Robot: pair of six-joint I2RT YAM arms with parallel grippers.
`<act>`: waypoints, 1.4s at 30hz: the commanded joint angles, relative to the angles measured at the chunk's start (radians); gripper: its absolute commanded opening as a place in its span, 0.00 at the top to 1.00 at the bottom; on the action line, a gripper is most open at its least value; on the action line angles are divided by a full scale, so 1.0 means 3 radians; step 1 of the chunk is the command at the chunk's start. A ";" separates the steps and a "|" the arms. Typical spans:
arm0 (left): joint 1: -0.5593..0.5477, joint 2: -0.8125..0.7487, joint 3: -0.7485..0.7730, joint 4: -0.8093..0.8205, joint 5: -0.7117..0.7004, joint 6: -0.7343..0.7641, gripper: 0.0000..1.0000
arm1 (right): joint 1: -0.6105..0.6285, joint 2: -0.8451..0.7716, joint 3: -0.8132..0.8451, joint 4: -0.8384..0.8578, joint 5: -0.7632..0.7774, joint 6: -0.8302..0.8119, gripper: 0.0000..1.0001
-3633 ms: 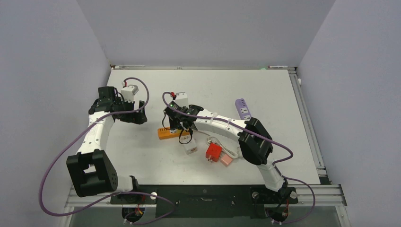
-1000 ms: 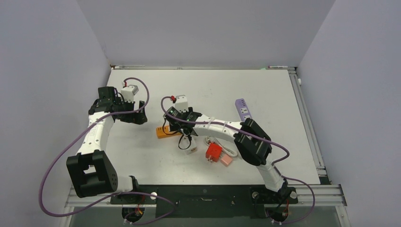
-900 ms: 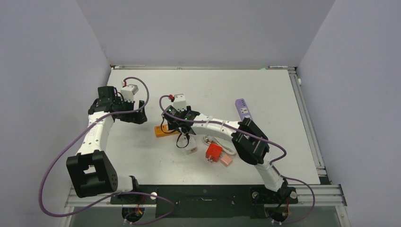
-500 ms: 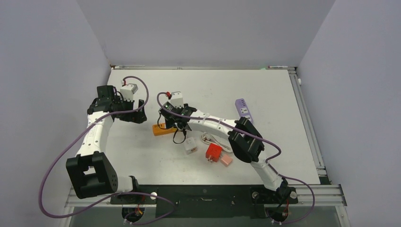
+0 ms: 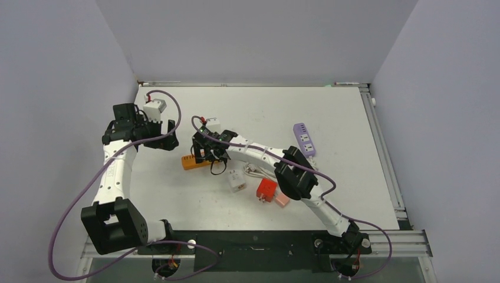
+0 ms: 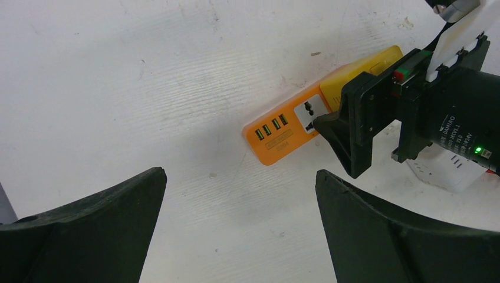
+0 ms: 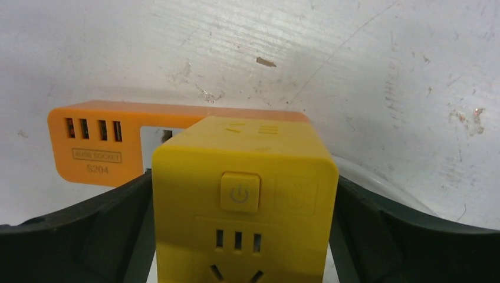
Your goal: Insert the plug
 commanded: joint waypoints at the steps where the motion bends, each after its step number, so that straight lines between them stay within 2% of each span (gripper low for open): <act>1: 0.0051 -0.0154 0.0145 -0.0006 0.0051 0.0029 0.04 | -0.0012 -0.0092 0.0066 -0.0221 -0.0136 -0.0013 0.06; 3: 0.0051 -0.0141 0.0166 -0.0017 0.0065 0.0015 0.04 | -0.0059 -0.0189 0.0122 -0.0255 -0.0133 -0.0034 0.10; 11: 0.0055 -0.0109 0.0286 -0.0089 0.0045 0.0014 0.04 | -0.0302 -0.0638 0.0458 -0.0559 -0.0158 -0.0280 0.10; 16: 0.0062 -0.0097 0.0411 -0.0158 0.0060 0.0035 0.04 | -0.0619 -0.1209 -0.0165 -0.0476 -0.0219 -0.0457 0.10; 19: 0.0068 -0.0103 0.0467 -0.0203 0.0078 0.0054 0.04 | -0.0950 -0.1578 -0.0656 -0.0387 -0.0130 -0.0567 0.10; 21: 0.0072 -0.0112 0.0478 -0.0215 0.0092 0.0054 0.04 | -0.1216 -0.1817 -0.0984 -0.0265 -0.0251 -0.0603 0.10; 24: 0.0072 -0.0118 0.0471 -0.0220 0.0112 0.0041 0.04 | -0.1511 -0.1961 -0.1302 -0.0236 -0.0128 -0.0679 0.10; 28: 0.0073 -0.0133 0.0451 -0.0229 0.0138 0.0015 0.04 | -0.1932 -0.2016 -0.1722 -0.0105 0.0228 -0.0814 0.10; 31: 0.0072 -0.0145 0.0440 -0.0223 0.0154 0.0004 0.04 | -0.2158 -0.1919 -0.1943 -0.0004 0.0275 -0.0865 0.10; 35: 0.0072 -0.0139 0.0439 -0.0231 0.0160 -0.0002 0.04 | -0.2161 -0.1666 -0.1974 0.0112 0.0470 -0.1137 0.10; 42: 0.0072 -0.0135 0.0448 -0.0250 0.0149 0.0027 0.04 | -0.2293 -0.1175 -0.1814 0.0229 0.0027 -0.1438 0.10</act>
